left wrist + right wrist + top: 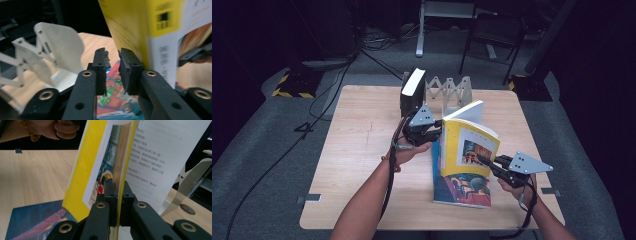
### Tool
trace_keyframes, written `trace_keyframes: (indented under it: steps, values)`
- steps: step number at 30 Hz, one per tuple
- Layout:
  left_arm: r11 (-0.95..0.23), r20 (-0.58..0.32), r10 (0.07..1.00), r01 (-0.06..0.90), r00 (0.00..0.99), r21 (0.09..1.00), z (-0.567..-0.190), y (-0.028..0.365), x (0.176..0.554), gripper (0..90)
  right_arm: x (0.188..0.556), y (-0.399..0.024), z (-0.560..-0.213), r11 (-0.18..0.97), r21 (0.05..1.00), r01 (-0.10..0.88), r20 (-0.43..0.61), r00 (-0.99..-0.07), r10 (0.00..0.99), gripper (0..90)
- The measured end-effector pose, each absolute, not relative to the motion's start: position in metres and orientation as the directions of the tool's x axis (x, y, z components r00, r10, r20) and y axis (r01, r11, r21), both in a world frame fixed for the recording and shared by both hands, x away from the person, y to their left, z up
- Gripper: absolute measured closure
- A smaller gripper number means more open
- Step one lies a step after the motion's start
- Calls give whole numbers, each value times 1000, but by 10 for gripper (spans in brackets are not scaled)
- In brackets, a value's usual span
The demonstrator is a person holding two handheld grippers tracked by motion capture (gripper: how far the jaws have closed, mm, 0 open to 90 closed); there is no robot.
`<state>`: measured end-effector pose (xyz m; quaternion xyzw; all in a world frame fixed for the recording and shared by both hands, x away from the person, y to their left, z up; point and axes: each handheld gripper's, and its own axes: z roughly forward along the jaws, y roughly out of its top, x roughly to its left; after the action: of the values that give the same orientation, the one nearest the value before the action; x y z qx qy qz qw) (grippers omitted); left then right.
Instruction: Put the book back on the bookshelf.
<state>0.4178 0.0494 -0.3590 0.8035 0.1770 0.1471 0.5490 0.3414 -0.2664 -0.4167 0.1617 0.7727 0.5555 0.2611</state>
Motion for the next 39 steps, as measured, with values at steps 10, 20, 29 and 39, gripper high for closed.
trace_keyframes:
  steps: [10,20,29,39]
  values:
    - [-420,99,460,118,882,900,-374,59,396,601,332,-269,-418,350,936,-44,-234,-819,524,876]
    - [-584,88,410,187,908,790,-431,60,377,542,329,-271,-419,354,934,-40,-233,-822,520,876]
    - [-612,33,381,226,924,758,-456,47,360,395,328,-271,-419,363,931,-42,-237,-825,512,876]
    - [-614,71,393,204,917,762,-460,16,355,413,325,-273,-420,356,934,-30,-220,-833,508,874]
